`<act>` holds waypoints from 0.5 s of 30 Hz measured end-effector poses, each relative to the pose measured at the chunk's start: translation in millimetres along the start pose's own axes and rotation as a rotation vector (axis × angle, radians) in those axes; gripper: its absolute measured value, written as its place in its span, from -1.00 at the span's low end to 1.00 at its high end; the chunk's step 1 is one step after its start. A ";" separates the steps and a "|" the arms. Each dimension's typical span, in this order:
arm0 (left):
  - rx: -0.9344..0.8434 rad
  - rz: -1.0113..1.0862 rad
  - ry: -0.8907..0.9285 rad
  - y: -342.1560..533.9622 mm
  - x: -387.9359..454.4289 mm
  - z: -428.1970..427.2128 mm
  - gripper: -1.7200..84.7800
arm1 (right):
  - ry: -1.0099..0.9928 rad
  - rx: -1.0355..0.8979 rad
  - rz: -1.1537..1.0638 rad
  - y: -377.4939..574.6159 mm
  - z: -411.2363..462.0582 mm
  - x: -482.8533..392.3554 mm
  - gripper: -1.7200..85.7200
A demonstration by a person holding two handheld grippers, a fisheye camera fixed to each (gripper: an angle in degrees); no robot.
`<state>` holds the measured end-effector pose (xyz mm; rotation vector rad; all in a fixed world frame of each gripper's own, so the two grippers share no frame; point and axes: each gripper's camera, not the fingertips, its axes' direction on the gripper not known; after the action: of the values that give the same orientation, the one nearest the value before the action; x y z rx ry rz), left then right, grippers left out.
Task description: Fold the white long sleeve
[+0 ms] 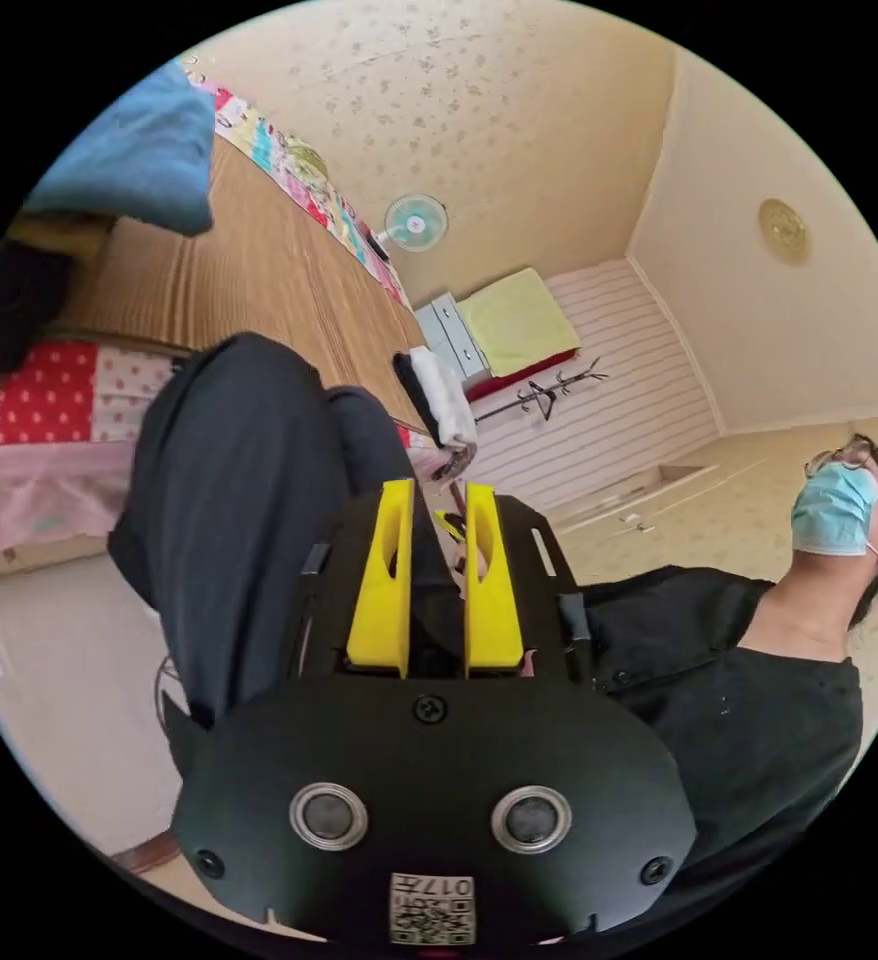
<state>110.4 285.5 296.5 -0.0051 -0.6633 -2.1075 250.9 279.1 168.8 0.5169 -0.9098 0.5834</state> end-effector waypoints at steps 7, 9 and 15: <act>0.500 -0.029 -0.523 -46.5 10.6 -139.2 -0.67 | -0.331 0.024 -0.161 51.7 13.2 -45.6 -0.95; 0.593 -0.082 -0.604 -58.2 -6.0 -164.7 -0.65 | -0.419 0.007 -0.218 50.4 17.0 -59.2 -0.95; 0.479 -0.268 -0.441 -79.7 -98.3 -124.5 -0.84 | -0.512 -0.104 -0.334 56.6 38.5 -92.7 -0.96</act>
<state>137.4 339.6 129.6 -0.1237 -1.4929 -2.1635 146.6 273.2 120.0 0.7232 -1.2961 0.0933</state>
